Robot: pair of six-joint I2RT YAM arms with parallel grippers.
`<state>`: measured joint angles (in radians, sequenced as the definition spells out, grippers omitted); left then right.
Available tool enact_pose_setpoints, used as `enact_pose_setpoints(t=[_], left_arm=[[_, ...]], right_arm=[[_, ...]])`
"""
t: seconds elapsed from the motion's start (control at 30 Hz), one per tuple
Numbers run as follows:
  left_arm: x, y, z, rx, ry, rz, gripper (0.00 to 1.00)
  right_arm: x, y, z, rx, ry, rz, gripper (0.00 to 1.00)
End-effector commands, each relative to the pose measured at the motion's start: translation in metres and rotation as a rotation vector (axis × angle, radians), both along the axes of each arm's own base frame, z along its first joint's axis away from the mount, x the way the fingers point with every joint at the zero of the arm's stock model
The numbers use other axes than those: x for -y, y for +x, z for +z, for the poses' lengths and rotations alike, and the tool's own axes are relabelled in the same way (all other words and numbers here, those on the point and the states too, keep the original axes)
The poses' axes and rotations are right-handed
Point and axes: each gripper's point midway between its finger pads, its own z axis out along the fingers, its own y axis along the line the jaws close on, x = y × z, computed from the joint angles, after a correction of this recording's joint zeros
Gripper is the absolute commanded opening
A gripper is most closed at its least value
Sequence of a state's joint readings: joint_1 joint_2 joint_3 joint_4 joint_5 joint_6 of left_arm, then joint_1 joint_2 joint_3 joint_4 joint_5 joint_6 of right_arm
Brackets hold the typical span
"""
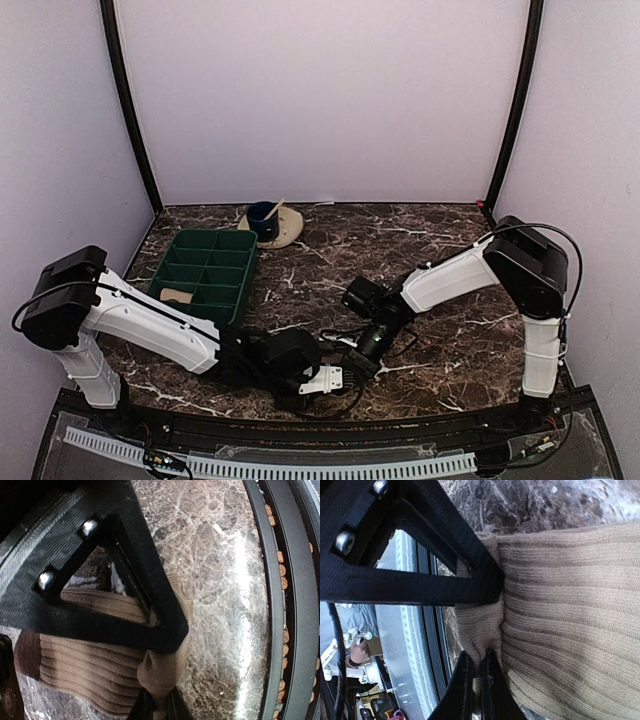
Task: Roll the socks
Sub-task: Roll the sock at the center of the board.
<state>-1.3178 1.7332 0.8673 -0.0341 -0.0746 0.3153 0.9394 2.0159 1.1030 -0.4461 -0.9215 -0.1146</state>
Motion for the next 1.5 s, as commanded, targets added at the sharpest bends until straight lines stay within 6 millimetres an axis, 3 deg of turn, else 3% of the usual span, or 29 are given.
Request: enact_pose_setpoints(t=[0.0, 0.17, 0.37, 0.63, 1.03, 1.47], left_arm=[[-0.007, -0.017, -0.014, -0.076, 0.063, -0.054, 0.1], [-0.01, -0.023, -0.016, -0.108, 0.09, -0.073, 0.06], [-0.012, -0.027, -0.014, -0.162, 0.098, -0.07, 0.05], [-0.012, -0.019, -0.007, -0.23, 0.069, -0.028, 0.03], [-0.017, -0.008, -0.002, -0.373, 0.053, 0.056, 0.02], [-0.024, -0.008, -0.001, -0.623, 0.068, 0.109, 0.02]], right_arm=[[0.015, 0.002, -0.024, 0.013, -0.103, -0.018, 0.04], [0.017, 0.006, -0.02, 0.011, -0.09, -0.046, 0.19], [0.02, 0.011, -0.011, 0.007, -0.054, -0.095, 0.26], [0.025, 0.018, -0.004, 0.029, -0.041, -0.15, 0.28], [0.021, 0.047, 0.013, 0.138, 0.016, -0.27, 0.29], [0.036, 0.084, 0.023, 0.393, 0.026, -0.435, 0.29]])
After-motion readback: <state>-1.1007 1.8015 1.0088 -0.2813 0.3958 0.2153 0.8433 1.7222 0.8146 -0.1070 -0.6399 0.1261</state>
